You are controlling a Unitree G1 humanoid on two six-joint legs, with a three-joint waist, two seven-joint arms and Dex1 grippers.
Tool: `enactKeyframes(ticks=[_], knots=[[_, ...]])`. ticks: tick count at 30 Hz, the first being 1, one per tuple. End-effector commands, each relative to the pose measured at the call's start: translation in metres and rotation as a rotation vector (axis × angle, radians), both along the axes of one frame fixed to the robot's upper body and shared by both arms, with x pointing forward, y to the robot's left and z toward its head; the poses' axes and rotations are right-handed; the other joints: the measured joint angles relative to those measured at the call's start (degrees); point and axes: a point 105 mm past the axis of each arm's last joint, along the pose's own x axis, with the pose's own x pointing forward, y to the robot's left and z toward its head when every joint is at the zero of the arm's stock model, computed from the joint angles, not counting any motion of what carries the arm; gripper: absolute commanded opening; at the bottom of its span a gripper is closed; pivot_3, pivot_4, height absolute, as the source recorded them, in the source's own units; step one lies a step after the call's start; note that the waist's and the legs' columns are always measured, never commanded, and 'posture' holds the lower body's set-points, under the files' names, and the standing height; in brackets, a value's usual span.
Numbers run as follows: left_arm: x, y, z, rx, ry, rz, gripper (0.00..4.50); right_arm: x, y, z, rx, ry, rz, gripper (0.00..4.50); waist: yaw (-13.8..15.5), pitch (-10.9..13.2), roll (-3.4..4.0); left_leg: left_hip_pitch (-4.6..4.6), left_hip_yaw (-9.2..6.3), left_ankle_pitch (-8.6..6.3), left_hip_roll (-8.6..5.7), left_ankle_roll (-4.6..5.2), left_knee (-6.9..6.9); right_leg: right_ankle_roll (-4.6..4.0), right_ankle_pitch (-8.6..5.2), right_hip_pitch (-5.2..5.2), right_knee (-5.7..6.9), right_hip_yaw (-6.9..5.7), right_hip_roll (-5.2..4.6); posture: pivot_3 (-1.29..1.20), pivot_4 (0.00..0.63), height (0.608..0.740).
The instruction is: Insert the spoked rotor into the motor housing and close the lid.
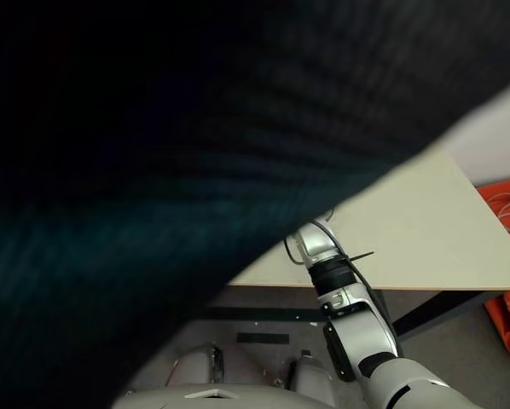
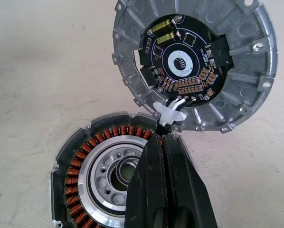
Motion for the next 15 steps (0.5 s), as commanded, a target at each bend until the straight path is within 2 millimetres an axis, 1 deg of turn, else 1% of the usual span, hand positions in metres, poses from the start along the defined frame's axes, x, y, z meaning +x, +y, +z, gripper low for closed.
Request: enactKeyframes(ticks=[1, 7, 15], knots=[[0.0049, -0.0013, 0.0171, 0.008, -0.07, -0.004, 4.45, 0.0006, 0.0043, 0.0051, -0.004, -0.033, 0.015, 0.03, 0.0, 0.0, 0.0, 0.0, 0.0, 0.0, 0.0, 0.0, 0.0, 0.0, 0.0, 0.0, 0.0, 0.0, 0.0, 0.0, 0.0, 0.74], [0.0052, -0.0004, 0.0174, 0.011, -0.073, 0.0, 4.45, -0.001, 0.0049, -0.0008, -0.013, -0.022, 0.017, 0.03, 0.0, 0.0, 0.0, 0.0, 0.0, 0.0, 0.0, 0.0, 0.0, 0.0, 0.0, 0.0, 0.0, 0.0, 0.0, 0.0, 0.0, 0.74], [0.0063, 0.0006, 0.0178, 0.015, -0.08, 0.004, 4.45, -0.0069, 0.0057, -0.0015, -0.016, -0.024, 0.029, 0.03, 0.01, 0.0, 0.0, 0.01, 0.0, 0.0, 0.0, 0.0, 0.0, 0.0, 0.0, 0.02, 0.0, 0.0, 0.0, 0.0, 0.0, 0.74]])
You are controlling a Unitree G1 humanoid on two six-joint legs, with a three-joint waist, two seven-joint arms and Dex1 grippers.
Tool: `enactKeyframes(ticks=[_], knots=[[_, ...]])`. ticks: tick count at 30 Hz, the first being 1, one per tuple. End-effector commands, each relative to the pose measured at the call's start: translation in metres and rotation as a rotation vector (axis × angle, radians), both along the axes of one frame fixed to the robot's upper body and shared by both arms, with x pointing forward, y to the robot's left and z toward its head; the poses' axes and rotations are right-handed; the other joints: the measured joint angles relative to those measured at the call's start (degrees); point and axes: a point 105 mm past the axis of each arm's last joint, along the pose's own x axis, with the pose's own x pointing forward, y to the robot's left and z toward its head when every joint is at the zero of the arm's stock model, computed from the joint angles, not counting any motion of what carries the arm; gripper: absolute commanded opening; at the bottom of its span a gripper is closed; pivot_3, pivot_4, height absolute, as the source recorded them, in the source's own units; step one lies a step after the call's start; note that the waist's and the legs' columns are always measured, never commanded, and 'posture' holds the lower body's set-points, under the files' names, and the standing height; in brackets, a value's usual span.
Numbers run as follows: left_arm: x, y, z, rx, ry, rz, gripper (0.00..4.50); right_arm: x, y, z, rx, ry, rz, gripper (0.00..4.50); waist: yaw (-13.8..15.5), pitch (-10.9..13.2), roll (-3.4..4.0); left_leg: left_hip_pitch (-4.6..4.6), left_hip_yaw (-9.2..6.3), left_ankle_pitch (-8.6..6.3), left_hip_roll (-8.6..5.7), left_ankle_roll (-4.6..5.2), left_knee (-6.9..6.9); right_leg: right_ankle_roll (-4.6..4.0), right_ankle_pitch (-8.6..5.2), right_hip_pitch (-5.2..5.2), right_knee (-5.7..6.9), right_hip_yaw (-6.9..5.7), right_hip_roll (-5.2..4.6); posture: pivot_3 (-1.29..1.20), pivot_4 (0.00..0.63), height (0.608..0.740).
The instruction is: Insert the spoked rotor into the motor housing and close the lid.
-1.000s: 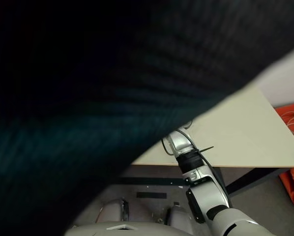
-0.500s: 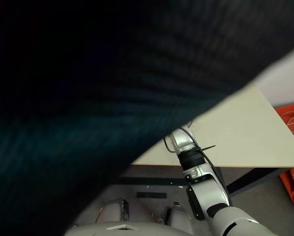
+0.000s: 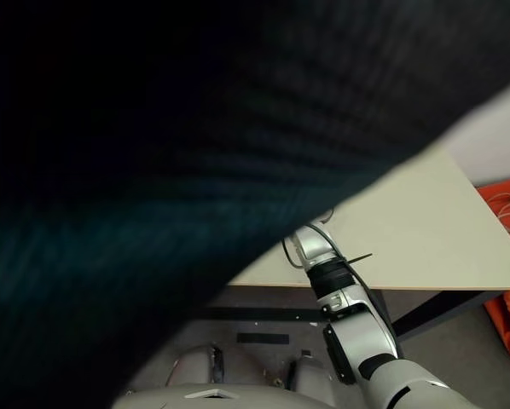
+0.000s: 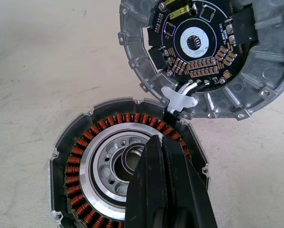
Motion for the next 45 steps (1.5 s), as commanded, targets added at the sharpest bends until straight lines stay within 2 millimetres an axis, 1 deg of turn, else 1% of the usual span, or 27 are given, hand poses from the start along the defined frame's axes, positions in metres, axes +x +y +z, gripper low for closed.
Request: enactKeyframes(ticks=[1, 8, 17, 23, 35, 45], knots=[[0.005, 0.0, 0.015, 0.003, -0.061, 0.002, 4.45, -0.005, 0.004, 0.009, 0.012, -0.035, 0.022, 0.03, 0.01, 0.0, 0.0, 0.0, 0.0, 0.0, 0.0, 0.0, 0.0, 0.0, 0.0, 0.0, 0.0, 0.0, 0.0, 0.0, 0.0, 0.74], [0.007, 0.001, 0.015, 0.005, -0.063, 0.006, 4.45, -0.011, 0.004, 0.01, 0.014, -0.033, 0.028, 0.03, 0.0, 0.0, 0.0, 0.02, 0.0, 0.0, 0.0, 0.0, 0.0, 0.0, 0.0, 0.01, 0.0, 0.0, 0.0, 0.0, 0.0, 0.74], [0.008, 0.001, 0.015, 0.007, -0.069, 0.007, 4.45, -0.011, 0.006, 0.011, 0.014, -0.033, 0.032, 0.03, 0.01, 0.0, 0.0, 0.02, 0.0, 0.0, 0.0, 0.0, 0.0, 0.0, 0.0, 0.0, 0.0, 0.0, 0.0, 0.0, 0.0, 0.74], [0.007, 0.003, 0.017, 0.01, -0.074, 0.013, 4.45, -0.008, 0.014, 0.011, 0.019, -0.034, 0.039, 0.03, -0.01, 0.0, 0.0, 0.02, 0.0, 0.0, 0.01, 0.0, 0.0, 0.0, 0.0, 0.0, 0.01, 0.0, 0.0, 0.0, 0.0, 0.74], [0.005, 0.004, 0.015, 0.013, -0.076, 0.022, 4.45, -0.006, 0.016, 0.01, 0.017, -0.037, 0.042, 0.03, 0.0, 0.0, 0.0, 0.02, 0.0, 0.0, 0.0, 0.0, -0.01, 0.0, 0.0, 0.0, 0.01, 0.0, 0.0, 0.0, 0.0, 0.74], [0.006, 0.004, 0.017, 0.015, -0.08, 0.022, 4.45, -0.002, 0.024, 0.014, 0.032, -0.045, 0.042, 0.03, -0.02, 0.0, 0.0, 0.01, 0.0, 0.0, 0.0, 0.0, -0.01, 0.0, 0.0, -0.01, 0.01, 0.0, 0.0, 0.0, 0.0, 0.74]])
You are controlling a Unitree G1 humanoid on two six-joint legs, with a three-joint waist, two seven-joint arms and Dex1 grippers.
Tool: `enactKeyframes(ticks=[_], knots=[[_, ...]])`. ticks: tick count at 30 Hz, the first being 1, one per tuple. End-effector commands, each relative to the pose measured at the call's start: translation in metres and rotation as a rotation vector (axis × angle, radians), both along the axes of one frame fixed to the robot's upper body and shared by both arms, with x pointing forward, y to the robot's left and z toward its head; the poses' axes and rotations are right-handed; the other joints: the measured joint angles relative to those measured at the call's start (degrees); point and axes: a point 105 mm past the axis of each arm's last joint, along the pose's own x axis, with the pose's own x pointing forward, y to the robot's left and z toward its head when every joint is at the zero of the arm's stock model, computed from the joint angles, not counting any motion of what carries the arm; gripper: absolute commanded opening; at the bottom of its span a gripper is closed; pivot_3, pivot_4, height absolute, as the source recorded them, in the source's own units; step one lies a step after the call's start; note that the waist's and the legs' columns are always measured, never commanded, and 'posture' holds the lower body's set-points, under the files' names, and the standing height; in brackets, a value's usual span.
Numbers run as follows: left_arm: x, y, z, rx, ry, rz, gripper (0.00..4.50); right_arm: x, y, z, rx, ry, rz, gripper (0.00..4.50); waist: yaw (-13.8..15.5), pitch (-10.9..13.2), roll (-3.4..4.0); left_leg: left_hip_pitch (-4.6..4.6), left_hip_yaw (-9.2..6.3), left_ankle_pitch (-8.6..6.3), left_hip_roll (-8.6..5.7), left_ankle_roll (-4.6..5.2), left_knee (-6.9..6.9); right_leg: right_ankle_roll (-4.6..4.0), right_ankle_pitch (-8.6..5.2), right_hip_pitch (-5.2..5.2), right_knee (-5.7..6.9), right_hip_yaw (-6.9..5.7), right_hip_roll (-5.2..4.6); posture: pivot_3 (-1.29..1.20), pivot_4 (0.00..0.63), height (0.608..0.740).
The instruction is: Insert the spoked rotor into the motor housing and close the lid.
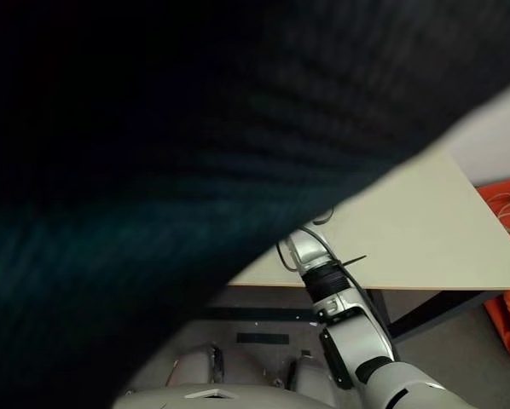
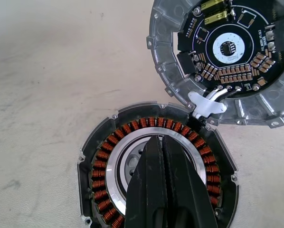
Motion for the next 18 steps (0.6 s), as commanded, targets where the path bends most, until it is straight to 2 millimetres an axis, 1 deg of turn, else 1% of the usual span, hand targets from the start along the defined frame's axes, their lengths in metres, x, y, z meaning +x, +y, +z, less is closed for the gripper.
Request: enactKeyframes(ticks=[1, 8, 14, 18], knots=[[0.002, 0.0, 0.019, 0.008, -0.073, -0.003, 4.45, 0.005, 0.006, 0.014, 0.016, -0.048, 0.008, 0.03, 0.0, 0.0, 0.0, 0.0, 0.0, 0.0, 0.0, 0.0, 0.0, 0.0, 0.0, 0.0, 0.0, 0.0, 0.0, 0.0, 0.0, 0.74], [0.002, 0.001, 0.019, 0.009, -0.075, 0.001, 4.45, 0.007, 0.006, 0.017, 0.02, -0.059, 0.003, 0.03, 0.01, 0.0, 0.0, 0.0, 0.0, 0.0, 0.0, 0.0, 0.0, 0.0, 0.0, 0.0, 0.0, 0.0, 0.0, 0.0, 0.0, 0.74], [0.006, 0.002, 0.02, 0.008, -0.082, 0.008, 4.45, 0.006, 0.007, 0.034, 0.044, -0.099, 0.004, 0.03, 0.02, 0.0, 0.0, -0.01, 0.0, 0.0, 0.0, 0.0, 0.0, 0.0, 0.0, -0.01, 0.0, 0.0, 0.0, 0.0, 0.0, 0.74], [0.01, 0.007, 0.024, 0.012, -0.097, 0.024, 4.45, 0.007, 0.004, 0.038, 0.05, -0.104, -0.011, 0.03, 0.02, 0.0, 0.0, -0.02, 0.0, 0.0, 0.0, 0.0, 0.0, 0.0, 0.0, -0.01, 0.0, 0.0, 0.0, 0.0, 0.0, 0.74]])
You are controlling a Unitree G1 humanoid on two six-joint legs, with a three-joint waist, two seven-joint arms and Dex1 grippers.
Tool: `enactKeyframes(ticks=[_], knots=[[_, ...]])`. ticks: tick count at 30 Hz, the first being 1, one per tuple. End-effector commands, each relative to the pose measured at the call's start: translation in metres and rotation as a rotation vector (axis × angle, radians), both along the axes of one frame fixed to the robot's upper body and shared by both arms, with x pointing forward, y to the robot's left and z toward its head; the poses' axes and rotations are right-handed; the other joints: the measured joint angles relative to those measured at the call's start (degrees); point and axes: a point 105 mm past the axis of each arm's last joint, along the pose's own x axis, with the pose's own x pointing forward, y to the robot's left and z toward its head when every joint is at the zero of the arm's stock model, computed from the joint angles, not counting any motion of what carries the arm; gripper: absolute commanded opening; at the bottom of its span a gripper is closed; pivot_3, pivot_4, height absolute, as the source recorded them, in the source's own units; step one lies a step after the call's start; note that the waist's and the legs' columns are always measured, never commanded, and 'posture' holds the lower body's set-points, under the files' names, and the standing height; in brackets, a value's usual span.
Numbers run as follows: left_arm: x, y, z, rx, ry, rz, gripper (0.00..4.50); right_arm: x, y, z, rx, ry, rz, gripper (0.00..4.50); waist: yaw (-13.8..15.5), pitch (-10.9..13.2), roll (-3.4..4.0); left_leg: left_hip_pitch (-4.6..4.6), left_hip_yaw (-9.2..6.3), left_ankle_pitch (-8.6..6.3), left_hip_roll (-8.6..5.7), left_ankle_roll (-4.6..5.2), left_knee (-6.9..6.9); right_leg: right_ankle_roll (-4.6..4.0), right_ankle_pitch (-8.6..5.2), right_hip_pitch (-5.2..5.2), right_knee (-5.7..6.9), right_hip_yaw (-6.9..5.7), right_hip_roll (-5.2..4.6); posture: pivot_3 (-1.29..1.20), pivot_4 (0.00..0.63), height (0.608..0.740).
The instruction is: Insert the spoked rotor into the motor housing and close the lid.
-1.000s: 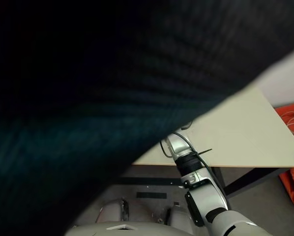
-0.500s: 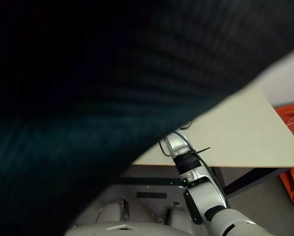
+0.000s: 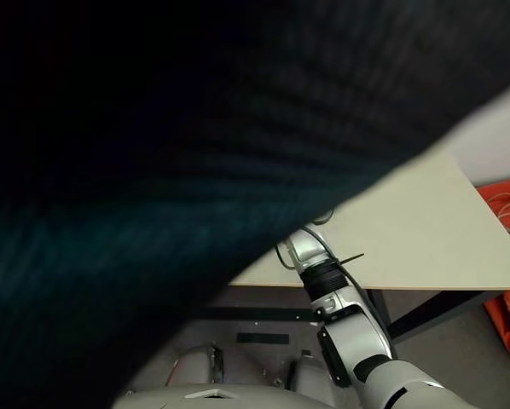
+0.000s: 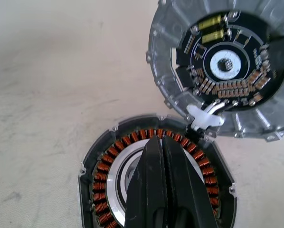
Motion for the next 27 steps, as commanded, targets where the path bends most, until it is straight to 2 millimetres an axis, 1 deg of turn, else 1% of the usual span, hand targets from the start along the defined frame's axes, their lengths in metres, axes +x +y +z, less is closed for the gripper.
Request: enactKeyframes(ticks=[1, 5, 7, 9, 12, 15, 18, 27], knots=[[0.008, 0.008, 0.021, 0.007, -0.079, 0.025, 4.45, 0.004, 0.001, 0.028, 0.042, -0.074, -0.005, 0.03, 0.02, 0.0, 0.0, 0.0, 0.0, 0.0, 0.0, 0.0, 0.0, 0.0, 0.0, 0.0, 0.0, 0.0, 0.0, 0.0, 0.0, 0.74], [0.013, 0.019, 0.025, 0.015, -0.09, 0.047, 4.45, 0.003, -0.001, 0.025, 0.045, -0.065, -0.014, 0.03, 0.01, 0.0, 0.0, 0.0, 0.0, 0.0, 0.0, -0.01, 0.0, 0.0, 0.0, 0.0, 0.0, 0.0, 0.0, 0.0, 0.0, 0.74], [0.014, 0.021, 0.027, 0.022, -0.096, 0.05, 4.45, 0.003, -0.001, 0.023, 0.046, -0.056, -0.02, 0.03, 0.01, 0.0, 0.0, 0.0, 0.0, 0.01, 0.0, -0.01, -0.01, 0.0, 0.0, -0.01, 0.0, 0.0, 0.0, 0.0, 0.0, 0.74], [0.014, 0.021, 0.029, 0.023, -0.101, 0.049, 4.45, 0.007, -0.013, 0.016, 0.025, -0.049, -0.056, 0.03, 0.03, 0.0, 0.0, -0.01, 0.0, 0.01, 0.0, -0.01, -0.01, 0.0, 0.0, -0.02, 0.0, 0.0, 0.0, 0.0, 0.0, 0.74], [0.014, 0.02, 0.029, 0.023, -0.101, 0.047, 4.45, 0.01, -0.021, 0.013, 0.014, -0.047, -0.077, 0.03, 0.12, 0.0, 0.0, -0.03, 0.0, 0.05, -0.02, -0.08, -0.01, 0.0, 0.0, -0.02, 0.0, 0.0, -0.01, 0.0, 0.0, 0.74], [0.014, 0.017, 0.028, 0.02, -0.101, 0.041, 4.45, 0.009, -0.021, 0.012, 0.009, -0.047, -0.075, 0.03, 0.07, 0.0, 0.0, -0.03, 0.0, 0.06, -0.01, -0.1, 0.0, 0.0, 0.0, -0.02, 0.0, 0.0, -0.01, 0.0, 0.0, 0.74], [0.015, 0.015, 0.027, 0.018, -0.102, 0.037, 4.45, 0.008, -0.022, 0.007, -0.004, -0.041, -0.075, 0.03, 0.05, 0.0, 0.0, -0.02, 0.0, 0.06, 0.01, -0.09, -0.01, 0.0, 0.0, -0.04, 0.02, 0.0, 0.0, 0.0, 0.0, 0.74], [0.017, 0.016, 0.026, 0.017, -0.104, 0.039, 4.45, 0.003, -0.023, -0.005, -0.02, -0.017, -0.067, 0.03, 0.05, 0.0, -0.01, -0.04, 0.0, 0.06, 0.0, -0.1, -0.01, 0.0, 0.0, -0.04, 0.02, -0.01, 0.0, 0.0, 0.0, 0.74]])
